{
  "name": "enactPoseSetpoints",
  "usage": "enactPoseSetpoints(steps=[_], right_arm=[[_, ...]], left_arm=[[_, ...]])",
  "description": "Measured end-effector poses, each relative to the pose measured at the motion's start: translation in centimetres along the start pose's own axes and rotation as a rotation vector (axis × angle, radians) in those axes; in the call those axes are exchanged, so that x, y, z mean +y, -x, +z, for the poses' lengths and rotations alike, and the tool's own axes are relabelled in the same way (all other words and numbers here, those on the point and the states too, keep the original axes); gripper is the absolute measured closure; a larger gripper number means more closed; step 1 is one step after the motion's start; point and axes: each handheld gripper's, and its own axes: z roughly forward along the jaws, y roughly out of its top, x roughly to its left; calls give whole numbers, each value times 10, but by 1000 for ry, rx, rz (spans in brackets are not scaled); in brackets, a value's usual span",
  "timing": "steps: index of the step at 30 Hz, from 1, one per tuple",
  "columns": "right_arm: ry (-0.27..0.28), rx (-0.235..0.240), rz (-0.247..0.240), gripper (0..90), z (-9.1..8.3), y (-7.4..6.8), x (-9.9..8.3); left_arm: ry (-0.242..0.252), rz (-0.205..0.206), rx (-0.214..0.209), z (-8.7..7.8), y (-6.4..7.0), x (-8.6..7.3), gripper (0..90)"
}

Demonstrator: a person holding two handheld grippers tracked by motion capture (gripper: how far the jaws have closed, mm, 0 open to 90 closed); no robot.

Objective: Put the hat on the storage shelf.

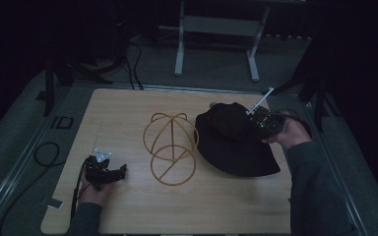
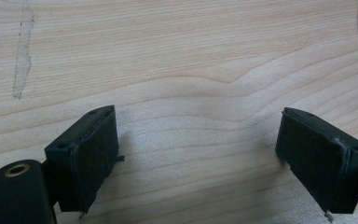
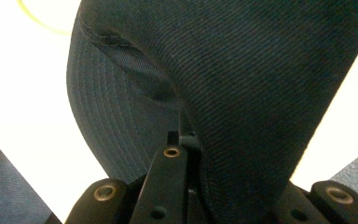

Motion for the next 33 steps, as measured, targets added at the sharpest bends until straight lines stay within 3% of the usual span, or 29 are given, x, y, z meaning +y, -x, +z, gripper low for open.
enactPoseSetpoints(steps=[14, 33], right_arm=[[39, -3, 1, 877, -14, 1, 1], [51, -31, -33, 878, -40, -2, 5]], left_arm=[[-1, 0, 0, 0, 0, 0, 134], [-3, 1, -1, 0, 0, 0, 134]])
